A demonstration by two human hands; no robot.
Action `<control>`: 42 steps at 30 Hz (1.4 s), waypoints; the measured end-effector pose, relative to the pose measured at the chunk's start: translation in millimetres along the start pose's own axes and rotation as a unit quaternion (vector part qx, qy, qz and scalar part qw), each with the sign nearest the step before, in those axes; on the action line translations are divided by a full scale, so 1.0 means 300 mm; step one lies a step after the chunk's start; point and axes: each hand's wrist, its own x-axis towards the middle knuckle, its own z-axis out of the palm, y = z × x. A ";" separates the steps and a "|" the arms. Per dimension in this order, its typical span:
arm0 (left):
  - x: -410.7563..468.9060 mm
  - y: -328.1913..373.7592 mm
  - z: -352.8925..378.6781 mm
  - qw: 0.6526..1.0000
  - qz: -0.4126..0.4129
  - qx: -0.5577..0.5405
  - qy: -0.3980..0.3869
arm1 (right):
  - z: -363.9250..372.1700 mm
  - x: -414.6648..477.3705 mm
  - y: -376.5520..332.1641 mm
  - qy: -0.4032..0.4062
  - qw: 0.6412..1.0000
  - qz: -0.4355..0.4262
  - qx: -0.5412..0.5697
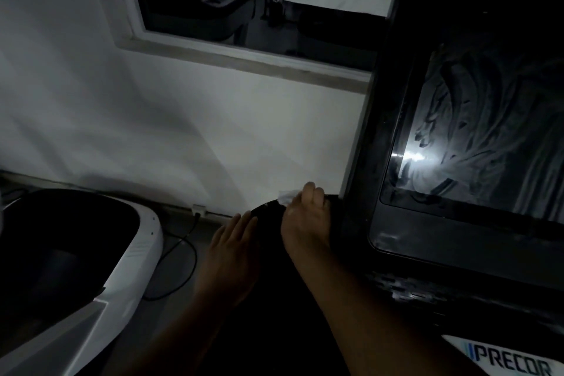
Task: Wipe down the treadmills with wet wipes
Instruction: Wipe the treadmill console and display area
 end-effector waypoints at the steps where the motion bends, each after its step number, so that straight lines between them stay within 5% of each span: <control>1: -0.002 0.007 -0.003 1.000 -0.006 0.004 0.002 | -0.001 0.011 -0.003 -0.001 0.999 0.032 -0.009; 7: -0.006 -0.008 -0.005 0.999 0.020 0.036 -0.012 | 0.026 -0.104 -0.067 -0.058 0.998 -0.018 0.028; 16: -0.002 0.004 -0.012 0.999 0.015 0.046 -0.016 | -0.039 -0.095 -0.062 -0.033 0.999 0.001 0.037; 20: -0.005 -0.008 -0.005 0.998 0.022 0.051 -0.014 | 0.009 -0.154 -0.085 -0.005 0.997 -0.056 0.061; 35: -0.008 0.005 -0.026 0.999 0.025 0.033 -0.005 | -0.004 0.002 -0.021 -0.047 0.995 0.050 0.073; 42: -0.005 -0.009 -0.001 0.999 0.013 0.036 -0.008 | -0.008 -0.116 -0.041 -0.046 0.996 0.005 0.080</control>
